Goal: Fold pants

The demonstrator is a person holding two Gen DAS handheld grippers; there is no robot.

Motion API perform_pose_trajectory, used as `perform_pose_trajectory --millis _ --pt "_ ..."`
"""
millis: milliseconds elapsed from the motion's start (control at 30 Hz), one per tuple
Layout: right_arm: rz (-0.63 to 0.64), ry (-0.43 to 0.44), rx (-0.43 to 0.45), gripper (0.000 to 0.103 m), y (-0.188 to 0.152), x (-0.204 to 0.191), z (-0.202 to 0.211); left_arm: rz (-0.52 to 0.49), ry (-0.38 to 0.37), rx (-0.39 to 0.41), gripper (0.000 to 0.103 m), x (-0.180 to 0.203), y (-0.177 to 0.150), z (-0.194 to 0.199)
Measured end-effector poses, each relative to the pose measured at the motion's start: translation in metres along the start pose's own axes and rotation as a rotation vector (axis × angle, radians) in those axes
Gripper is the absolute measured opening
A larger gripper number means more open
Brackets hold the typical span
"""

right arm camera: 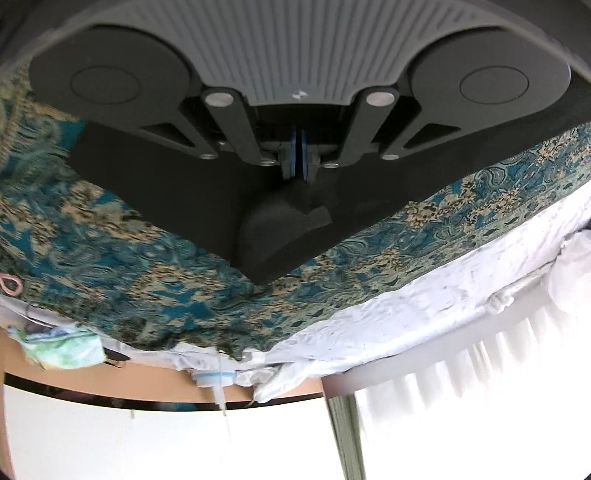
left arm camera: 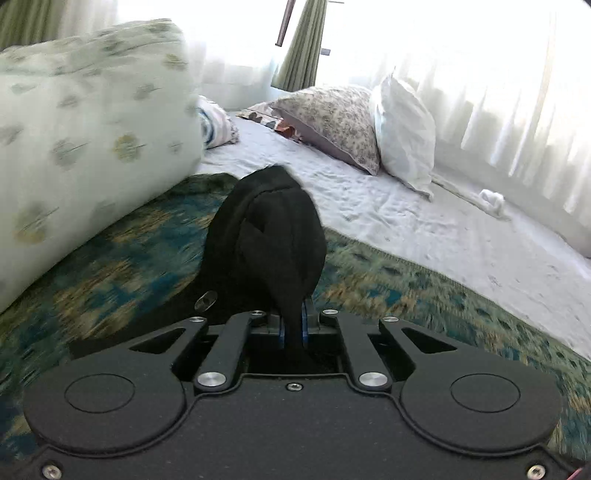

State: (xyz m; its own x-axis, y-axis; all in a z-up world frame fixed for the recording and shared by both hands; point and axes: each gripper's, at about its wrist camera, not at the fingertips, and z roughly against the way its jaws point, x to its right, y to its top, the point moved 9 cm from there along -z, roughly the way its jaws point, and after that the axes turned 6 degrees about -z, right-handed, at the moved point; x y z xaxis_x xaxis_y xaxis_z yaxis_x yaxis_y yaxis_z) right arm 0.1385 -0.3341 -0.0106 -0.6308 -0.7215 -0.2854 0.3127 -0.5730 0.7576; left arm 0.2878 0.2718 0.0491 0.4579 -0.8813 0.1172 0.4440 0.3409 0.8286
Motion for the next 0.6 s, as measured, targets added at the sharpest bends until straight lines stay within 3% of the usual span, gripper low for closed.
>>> perform_pose_trajectory --millis 200,333,433,500,600 --pt "-0.002 -0.057 -0.025 0.005 -0.017 0.029 0.013 -0.032 0.005 0.005 0.008 -0.040 -0.065 0.046" --pt "0.009 -0.092 -0.041 0.006 -0.027 0.043 0.016 -0.013 0.009 -0.061 0.011 -0.061 -0.104 0.050" --pt "0.012 -0.109 -0.061 0.006 -0.034 0.052 0.016 0.036 -0.008 -0.105 0.020 -0.074 -0.120 0.047" --pt "0.017 -0.114 -0.066 0.006 -0.037 0.057 0.017 0.058 -0.023 -0.095 0.023 -0.077 -0.122 0.050" --pt "0.028 -0.116 -0.062 0.006 -0.037 0.061 0.018 0.048 -0.014 -0.077 0.037 -0.081 -0.119 0.053"
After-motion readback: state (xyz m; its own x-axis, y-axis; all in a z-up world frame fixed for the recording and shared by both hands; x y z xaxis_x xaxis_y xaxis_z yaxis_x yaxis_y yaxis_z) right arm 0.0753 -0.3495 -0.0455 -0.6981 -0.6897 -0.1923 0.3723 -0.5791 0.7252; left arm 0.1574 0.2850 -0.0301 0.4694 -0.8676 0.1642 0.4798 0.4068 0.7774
